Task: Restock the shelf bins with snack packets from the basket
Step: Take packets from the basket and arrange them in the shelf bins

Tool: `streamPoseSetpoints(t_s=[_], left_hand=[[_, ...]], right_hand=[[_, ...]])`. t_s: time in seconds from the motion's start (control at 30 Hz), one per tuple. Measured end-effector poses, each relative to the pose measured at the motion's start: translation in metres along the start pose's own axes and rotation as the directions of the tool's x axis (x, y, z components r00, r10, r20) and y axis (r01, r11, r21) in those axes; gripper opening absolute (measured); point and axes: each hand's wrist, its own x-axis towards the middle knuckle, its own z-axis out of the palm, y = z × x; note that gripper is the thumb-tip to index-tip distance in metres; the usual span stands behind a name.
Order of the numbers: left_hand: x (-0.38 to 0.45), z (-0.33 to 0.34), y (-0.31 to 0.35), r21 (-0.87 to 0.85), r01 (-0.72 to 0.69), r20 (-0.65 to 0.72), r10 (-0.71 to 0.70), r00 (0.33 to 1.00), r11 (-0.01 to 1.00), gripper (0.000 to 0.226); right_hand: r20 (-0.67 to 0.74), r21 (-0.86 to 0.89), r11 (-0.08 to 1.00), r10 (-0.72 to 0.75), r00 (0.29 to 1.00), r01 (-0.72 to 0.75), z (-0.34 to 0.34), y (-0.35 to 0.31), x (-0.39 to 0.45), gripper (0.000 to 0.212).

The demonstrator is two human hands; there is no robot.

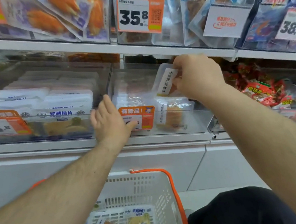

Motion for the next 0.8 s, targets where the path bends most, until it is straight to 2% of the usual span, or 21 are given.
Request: streamPoseSetpoints(t_s=[0.17,0.4,0.63,0.8], left_hand=[[0.001,0.004,-0.004,0.018,-0.005,-0.057,0.006,0.998,1.000,0.116],[0.001,0.007,-0.006,0.012,-0.013,-0.079,0.014,0.997,1.000,0.115],[0.002,0.008,-0.006,0.018,-0.011,-0.070,0.012,0.997,1.000,0.115],[0.001,0.004,-0.005,0.013,-0.007,-0.049,0.007,0.999,1.000,0.115]], right_hand=[[0.153,-0.111,0.993,0.049,0.987,-0.032,0.035,0.010,0.013,0.018],[0.367,-0.072,0.981,0.191,0.910,-0.177,0.083,0.027,0.018,0.022],[0.504,-0.003,0.965,0.229,0.833,-0.263,0.101,0.024,0.029,0.023],[0.519,0.012,0.962,0.227,0.824,-0.272,0.103,0.021,0.033,0.019]])
